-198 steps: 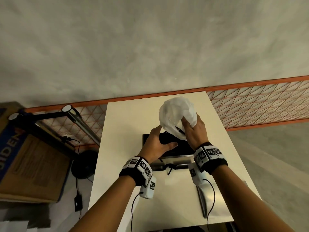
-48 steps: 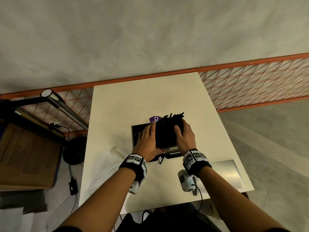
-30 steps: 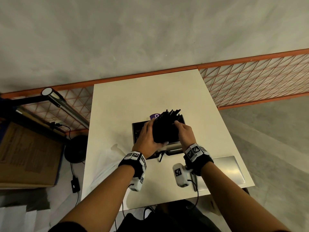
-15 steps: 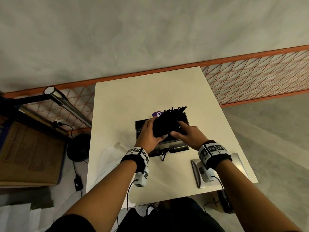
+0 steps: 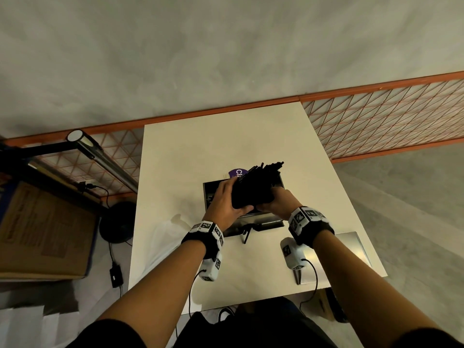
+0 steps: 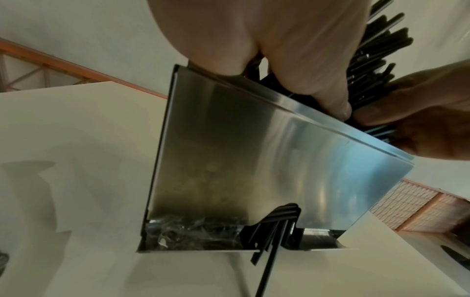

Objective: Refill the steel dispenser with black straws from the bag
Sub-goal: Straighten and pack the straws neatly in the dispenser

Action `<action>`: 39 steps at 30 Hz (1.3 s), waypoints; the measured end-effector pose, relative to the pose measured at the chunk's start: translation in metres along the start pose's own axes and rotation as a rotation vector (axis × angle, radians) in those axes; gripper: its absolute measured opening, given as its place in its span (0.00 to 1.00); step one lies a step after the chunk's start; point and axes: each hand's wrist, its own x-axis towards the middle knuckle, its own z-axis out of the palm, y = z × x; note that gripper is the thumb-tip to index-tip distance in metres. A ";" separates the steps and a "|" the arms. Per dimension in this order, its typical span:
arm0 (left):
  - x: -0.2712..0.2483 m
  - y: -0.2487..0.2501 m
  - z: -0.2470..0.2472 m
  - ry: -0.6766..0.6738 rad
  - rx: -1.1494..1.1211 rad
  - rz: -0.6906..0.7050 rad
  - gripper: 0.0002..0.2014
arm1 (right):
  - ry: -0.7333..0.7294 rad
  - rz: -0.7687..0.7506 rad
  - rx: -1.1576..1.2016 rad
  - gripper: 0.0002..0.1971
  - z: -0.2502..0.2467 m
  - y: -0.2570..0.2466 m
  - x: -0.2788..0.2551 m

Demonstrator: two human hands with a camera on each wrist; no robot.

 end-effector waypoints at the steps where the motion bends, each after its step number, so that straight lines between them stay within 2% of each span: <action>1: 0.000 -0.001 0.000 0.000 0.000 0.008 0.46 | -0.012 -0.014 0.030 0.17 -0.002 -0.001 0.000; 4: 0.001 -0.002 0.002 0.007 -0.003 0.011 0.48 | -0.064 -0.035 0.133 0.06 -0.007 -0.003 0.000; 8: 0.002 -0.003 0.003 0.012 -0.013 0.009 0.48 | -0.101 -0.062 0.247 0.04 -0.010 -0.001 0.000; 14: 0.000 -0.002 0.001 0.042 -0.023 0.005 0.43 | -0.092 -0.132 0.226 0.09 -0.003 0.001 -0.010; 19: 0.000 0.000 0.000 0.056 -0.020 0.001 0.41 | -0.060 -0.227 -0.007 0.13 0.002 -0.003 -0.016; 22: -0.001 0.000 0.000 0.047 -0.019 0.018 0.41 | -0.067 -0.213 -0.106 0.17 0.003 -0.004 -0.011; 27: -0.001 0.001 -0.002 0.024 -0.010 0.039 0.41 | -0.176 -0.201 -0.354 0.20 0.012 -0.015 0.002; 32: -0.001 0.000 -0.002 0.022 -0.022 0.049 0.41 | -0.238 -0.227 -0.312 0.24 0.009 -0.018 0.010; 35: -0.001 0.000 -0.003 0.030 -0.025 0.036 0.41 | -0.280 -0.174 -0.254 0.25 0.009 -0.018 0.016; 39: -0.002 0.001 -0.004 0.017 -0.011 0.050 0.40 | -0.259 -0.138 -0.219 0.23 0.008 -0.017 0.019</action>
